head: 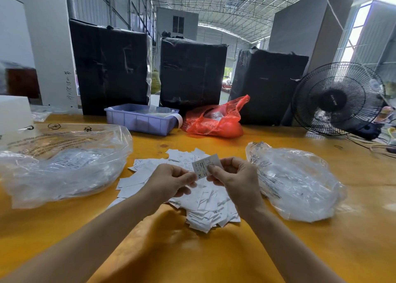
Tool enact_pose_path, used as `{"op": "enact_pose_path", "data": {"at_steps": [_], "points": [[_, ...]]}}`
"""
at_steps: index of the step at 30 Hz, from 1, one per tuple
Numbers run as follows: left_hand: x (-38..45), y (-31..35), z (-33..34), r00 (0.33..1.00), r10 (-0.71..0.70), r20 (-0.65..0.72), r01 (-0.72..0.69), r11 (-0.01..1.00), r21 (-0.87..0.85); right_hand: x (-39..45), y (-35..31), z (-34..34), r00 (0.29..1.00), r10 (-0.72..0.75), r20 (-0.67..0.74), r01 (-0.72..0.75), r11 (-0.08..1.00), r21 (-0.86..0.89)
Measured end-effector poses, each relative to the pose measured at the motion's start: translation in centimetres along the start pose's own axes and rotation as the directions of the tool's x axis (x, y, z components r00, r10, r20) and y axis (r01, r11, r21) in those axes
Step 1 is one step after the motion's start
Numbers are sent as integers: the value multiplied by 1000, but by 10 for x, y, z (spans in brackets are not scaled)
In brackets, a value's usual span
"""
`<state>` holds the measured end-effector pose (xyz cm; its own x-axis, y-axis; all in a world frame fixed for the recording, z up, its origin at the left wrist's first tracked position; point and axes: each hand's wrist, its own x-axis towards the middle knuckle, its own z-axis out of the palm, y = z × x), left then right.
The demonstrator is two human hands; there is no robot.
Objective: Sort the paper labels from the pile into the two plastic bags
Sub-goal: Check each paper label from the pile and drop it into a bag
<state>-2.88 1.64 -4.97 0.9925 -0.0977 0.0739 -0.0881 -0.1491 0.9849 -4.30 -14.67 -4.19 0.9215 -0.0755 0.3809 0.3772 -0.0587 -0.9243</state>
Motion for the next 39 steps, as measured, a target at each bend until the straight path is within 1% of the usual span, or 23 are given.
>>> {"op": "enact_pose_path", "data": {"at_steps": [6, 14, 17, 21, 27, 33, 39], "points": [[-2, 2, 0, 1000, -9, 30, 10, 999, -40, 1, 0, -1, 998, 1, -56, 0, 1000, 21], [-2, 3, -1, 999, -28, 25, 30, 998, -60, 1, 1, -1, 999, -4, -40, 4, 1000, -17], [-2, 3, -1, 999, -32, 32, 34, 997, -71, 1, 1, -2, 1000, 2, -12, -2, 1000, -28], [-1, 2, -4, 999, -36, 16, 37, 997, -62, 0, 1, -2, 997, 39, 68, -35, 998, -58], [0, 3, -6, 999, -52, -7, 51, 995, -85, 2, 0, -6, 993, 78, 91, -66, 990, -125], [-1, 3, -5, 999, -42, -10, 41, 994, -104, 2, 0, -7, 989, 109, 101, -100, 991, -92], [0, 2, -5, 997, -17, -78, 6, 991, -133, 3, 1, -8, 963, 195, 186, -173, 977, -127]]}}
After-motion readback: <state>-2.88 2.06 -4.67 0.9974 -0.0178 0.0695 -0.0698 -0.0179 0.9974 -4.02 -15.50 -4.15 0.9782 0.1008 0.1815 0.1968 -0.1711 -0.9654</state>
